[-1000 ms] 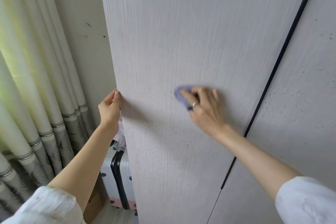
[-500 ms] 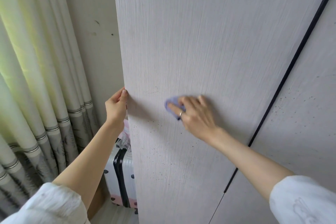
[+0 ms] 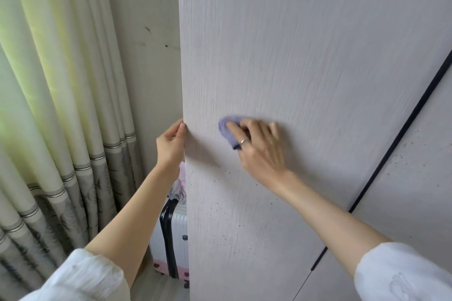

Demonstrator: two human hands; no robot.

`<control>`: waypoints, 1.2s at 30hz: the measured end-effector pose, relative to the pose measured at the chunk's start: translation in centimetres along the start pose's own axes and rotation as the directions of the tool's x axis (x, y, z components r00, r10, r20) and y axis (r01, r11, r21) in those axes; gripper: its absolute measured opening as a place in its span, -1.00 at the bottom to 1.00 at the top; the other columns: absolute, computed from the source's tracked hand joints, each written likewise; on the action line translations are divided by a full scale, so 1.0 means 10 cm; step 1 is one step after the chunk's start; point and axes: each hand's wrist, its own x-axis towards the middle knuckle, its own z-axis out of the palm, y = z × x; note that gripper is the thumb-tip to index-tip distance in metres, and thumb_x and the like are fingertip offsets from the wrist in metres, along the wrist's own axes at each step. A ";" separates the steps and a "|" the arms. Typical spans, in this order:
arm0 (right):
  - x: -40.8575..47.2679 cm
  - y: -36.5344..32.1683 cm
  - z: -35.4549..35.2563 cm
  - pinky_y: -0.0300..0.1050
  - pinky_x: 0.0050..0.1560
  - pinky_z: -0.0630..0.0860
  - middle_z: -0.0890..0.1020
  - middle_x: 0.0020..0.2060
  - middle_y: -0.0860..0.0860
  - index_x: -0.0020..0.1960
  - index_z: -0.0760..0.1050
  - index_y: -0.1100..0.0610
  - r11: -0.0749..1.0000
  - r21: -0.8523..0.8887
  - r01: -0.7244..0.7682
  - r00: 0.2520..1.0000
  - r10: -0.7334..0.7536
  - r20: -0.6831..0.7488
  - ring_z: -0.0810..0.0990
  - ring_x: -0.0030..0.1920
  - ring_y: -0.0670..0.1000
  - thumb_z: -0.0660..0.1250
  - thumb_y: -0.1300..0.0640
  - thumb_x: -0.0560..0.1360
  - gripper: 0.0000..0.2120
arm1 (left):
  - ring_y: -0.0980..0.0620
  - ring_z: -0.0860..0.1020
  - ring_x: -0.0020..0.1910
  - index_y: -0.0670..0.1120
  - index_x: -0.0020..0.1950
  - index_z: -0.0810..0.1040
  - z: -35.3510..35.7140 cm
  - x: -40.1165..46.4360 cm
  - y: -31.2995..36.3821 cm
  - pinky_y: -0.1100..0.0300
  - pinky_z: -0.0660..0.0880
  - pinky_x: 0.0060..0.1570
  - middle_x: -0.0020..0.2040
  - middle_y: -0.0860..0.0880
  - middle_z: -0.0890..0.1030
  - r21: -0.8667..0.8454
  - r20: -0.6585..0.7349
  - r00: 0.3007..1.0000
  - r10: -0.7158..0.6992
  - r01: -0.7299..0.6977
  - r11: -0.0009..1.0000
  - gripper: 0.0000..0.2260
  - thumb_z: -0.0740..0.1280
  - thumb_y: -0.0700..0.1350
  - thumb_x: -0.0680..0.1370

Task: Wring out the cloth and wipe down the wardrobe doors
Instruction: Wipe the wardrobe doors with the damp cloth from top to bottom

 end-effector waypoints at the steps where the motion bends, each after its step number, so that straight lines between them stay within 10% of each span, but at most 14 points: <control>1: 0.20 0.05 -0.04 -0.04 -0.22 0.16 0.49 -0.08 0.09 0.17 0.53 0.15 0.997 0.005 -0.083 0.995 0.083 -0.050 0.52 -0.23 0.13 0.35 0.29 0.29 -0.56 | 0.13 0.41 -0.25 -0.03 0.29 0.50 -0.01 0.01 0.00 0.24 0.40 -0.21 -0.21 0.14 0.51 -0.009 0.003 1.000 -0.004 0.004 1.000 -0.74 0.21 -0.13 0.62; 4: 0.48 0.06 -0.04 -0.05 -0.23 0.14 0.48 -0.10 0.11 0.14 0.57 0.17 0.987 0.014 -0.162 0.980 0.163 -0.116 0.45 -0.21 0.12 0.35 0.29 0.29 -0.59 | 0.06 0.47 -0.06 0.00 0.27 0.49 -0.02 0.01 0.02 0.15 0.44 0.05 -0.09 0.15 0.56 -0.049 0.030 0.999 -0.021 0.022 0.999 -0.76 0.21 -0.15 0.62; 11: -0.42 -0.40 0.32 -0.06 -0.24 0.19 0.52 -0.07 0.04 0.03 0.60 0.08 0.952 -0.034 0.303 0.940 -0.293 0.174 0.36 -0.19 0.05 0.16 0.30 0.49 -0.72 | 0.14 0.54 -0.05 -0.06 0.27 0.49 -0.06 -0.04 0.11 0.36 0.48 -0.11 -0.03 0.10 0.59 -0.050 0.090 0.995 -0.052 0.056 0.997 -0.76 0.22 -0.15 0.62; 19: 0.70 -0.25 0.17 -0.04 -0.25 0.13 0.54 -0.19 0.13 0.12 0.59 0.15 0.994 0.002 -0.114 0.986 0.113 -0.119 0.34 -0.19 0.10 0.34 0.30 0.33 -0.64 | 0.11 0.57 0.04 -0.04 0.29 0.51 -0.25 0.00 0.14 0.33 0.50 0.00 0.15 0.01 0.61 -0.027 0.294 0.949 -0.117 0.130 0.991 -0.74 0.17 -0.17 0.63; 27: -0.17 -0.67 0.50 -0.08 -0.23 0.20 0.58 -0.14 0.01 -0.05 0.62 0.09 0.956 -0.029 0.293 0.944 -0.285 0.166 0.45 -0.24 0.04 0.12 0.28 0.54 -0.71 | 0.10 0.56 0.05 0.01 0.15 0.61 -0.46 0.02 0.06 0.12 0.38 0.19 0.08 0.04 0.63 0.001 0.407 0.900 -0.157 0.171 0.985 -0.67 0.09 -0.21 0.60; 36: 0.65 -0.55 0.39 -0.04 -0.24 0.15 0.51 -0.15 0.13 0.17 0.58 0.16 0.996 0.028 -0.079 0.994 0.081 -0.078 0.36 -0.17 0.10 0.32 0.30 0.39 -0.65 | 0.04 0.57 0.03 0.02 0.07 0.61 -0.54 0.09 0.01 0.08 0.39 0.12 0.00 0.00 0.65 0.024 0.391 0.890 -0.237 0.247 0.969 -0.60 -0.02 0.05 0.66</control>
